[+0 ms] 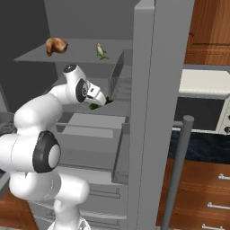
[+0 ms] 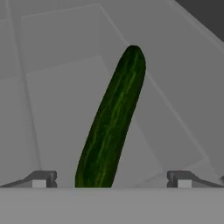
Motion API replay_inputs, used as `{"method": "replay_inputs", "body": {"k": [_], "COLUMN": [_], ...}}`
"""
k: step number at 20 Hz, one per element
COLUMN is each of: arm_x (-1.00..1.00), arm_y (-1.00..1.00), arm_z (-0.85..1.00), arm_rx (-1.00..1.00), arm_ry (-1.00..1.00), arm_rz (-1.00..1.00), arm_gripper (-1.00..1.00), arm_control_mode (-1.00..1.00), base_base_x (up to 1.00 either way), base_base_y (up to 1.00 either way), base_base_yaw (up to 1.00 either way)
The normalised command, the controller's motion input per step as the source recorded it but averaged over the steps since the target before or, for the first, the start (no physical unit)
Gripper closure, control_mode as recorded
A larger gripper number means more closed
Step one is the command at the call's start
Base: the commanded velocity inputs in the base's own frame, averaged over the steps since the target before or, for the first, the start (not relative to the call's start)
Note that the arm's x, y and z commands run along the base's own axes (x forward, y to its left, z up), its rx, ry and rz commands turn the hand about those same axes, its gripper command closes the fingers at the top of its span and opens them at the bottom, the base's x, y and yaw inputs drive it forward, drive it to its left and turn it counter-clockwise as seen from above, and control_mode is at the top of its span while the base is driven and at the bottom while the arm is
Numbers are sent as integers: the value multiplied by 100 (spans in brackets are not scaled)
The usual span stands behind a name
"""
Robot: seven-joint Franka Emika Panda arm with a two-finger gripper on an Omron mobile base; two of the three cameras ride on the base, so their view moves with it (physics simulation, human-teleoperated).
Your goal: Gather the cucumber and broccoli from the fridge and place them on a tray on the dining counter. Then gather the chicken drumstick and fish from the fridge and place them on the other tray.
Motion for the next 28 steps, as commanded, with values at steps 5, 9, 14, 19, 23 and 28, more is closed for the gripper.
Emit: {"method": "replay_inputs", "body": {"k": [5, 9, 14, 19, 23, 28], "arm_x": [37, 36, 9, 13, 7, -1], "arm_y": [-7, -12, -5, -3, 0, 0], "arm_z": [-14, -18, -24, -27, -47, -43], "arm_rx": [0, 0, 0, 0, 0, 0], "arm_ry": [0, 0, 0, 0, 0, -3], "arm_rz": [0, 0, 0, 0, 0, 0], "arm_gripper": [-100, -100, -100, -100, 100, 100], "arm_control_mode": [-100, -100, -100, -100, -100, -100], "base_base_x": [0, 0, 0, 0, 0, 0], "base_base_y": [0, 0, 0, 0, 0, 0], "base_base_yaw": [0, 0, 0, 0, 0, 0]}}
